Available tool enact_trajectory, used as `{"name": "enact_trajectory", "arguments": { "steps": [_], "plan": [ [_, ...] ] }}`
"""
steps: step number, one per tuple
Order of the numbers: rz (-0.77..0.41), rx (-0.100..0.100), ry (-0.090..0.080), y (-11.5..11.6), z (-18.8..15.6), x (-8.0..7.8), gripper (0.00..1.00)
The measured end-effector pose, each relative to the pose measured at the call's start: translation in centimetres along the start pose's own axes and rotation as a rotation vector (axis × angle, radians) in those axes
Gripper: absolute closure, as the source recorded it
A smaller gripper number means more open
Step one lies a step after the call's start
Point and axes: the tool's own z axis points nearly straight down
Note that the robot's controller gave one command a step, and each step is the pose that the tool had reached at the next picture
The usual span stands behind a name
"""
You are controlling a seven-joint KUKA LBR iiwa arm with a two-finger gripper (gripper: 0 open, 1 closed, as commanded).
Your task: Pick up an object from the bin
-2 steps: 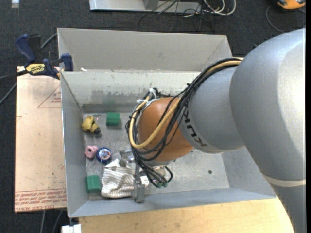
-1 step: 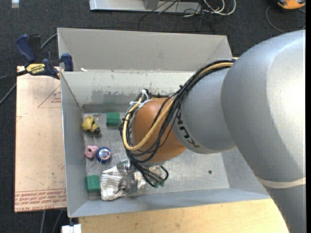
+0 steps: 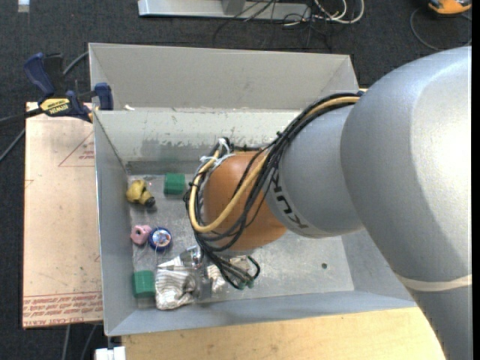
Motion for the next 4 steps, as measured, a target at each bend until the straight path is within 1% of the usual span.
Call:
{"name": "enact_trajectory", "arguments": {
  "steps": [1,2,3,4],
  "plan": [
    [-0.012,-0.001,-0.002,-0.1,-10.5,-2.5,1.0],
    [-0.012,-0.001,-0.002,-0.1,-10.5,-2.5,1.0],
    [0.017,-0.002,-0.008,-0.2,-1.8,-4.4,1.0],
    [0.028,-0.002,0.001,1.5,-7.3,-4.2,1.0]
  ]
}}
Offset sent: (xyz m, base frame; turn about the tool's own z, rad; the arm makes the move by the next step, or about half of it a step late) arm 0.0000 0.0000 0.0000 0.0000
